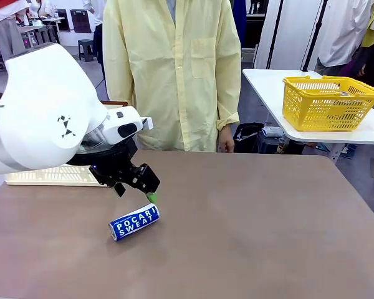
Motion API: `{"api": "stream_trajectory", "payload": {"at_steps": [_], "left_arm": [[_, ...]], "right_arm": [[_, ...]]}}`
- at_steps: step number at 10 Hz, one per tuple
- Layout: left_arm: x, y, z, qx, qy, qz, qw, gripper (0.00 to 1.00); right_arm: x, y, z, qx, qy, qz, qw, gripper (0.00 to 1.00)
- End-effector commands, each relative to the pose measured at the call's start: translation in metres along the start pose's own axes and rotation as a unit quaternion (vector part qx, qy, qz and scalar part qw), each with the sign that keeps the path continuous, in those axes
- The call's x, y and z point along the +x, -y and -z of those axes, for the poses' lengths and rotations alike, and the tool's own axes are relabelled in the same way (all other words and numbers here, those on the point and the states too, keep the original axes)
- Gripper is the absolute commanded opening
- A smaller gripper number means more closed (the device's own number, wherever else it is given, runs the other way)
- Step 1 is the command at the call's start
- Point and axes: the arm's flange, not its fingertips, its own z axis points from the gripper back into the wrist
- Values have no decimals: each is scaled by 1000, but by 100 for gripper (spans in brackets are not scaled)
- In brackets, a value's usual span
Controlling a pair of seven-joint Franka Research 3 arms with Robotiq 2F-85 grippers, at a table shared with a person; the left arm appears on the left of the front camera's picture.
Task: Place the drinks into the Shopping basket.
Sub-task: Pick up one drink and place it into the Shopping basket.
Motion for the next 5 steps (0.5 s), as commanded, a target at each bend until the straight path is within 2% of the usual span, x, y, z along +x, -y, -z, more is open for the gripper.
{"api": "stream_trajectory", "payload": {"at_steps": [1,2,3,4,5], "left_arm": [[16,-6,0,3,75,79,994,100],[28,-15,-2,-3,104,154,983,100],[33,-24,-1,-9,86,254,963,100],[33,-34,4,-11,41,359,932,100],[28,-40,10,-3,-40,375,926,100]], "right_arm": [[1,-5,-1,6,1,10,1000,100],[1,-5,-1,6,1,10,1000,100],[1,-5,-1,6,1,10,1000,100],[1,-5,-1,6,1,10,1000,100],[1,-5,-1,6,1,10,1000,100]]}}
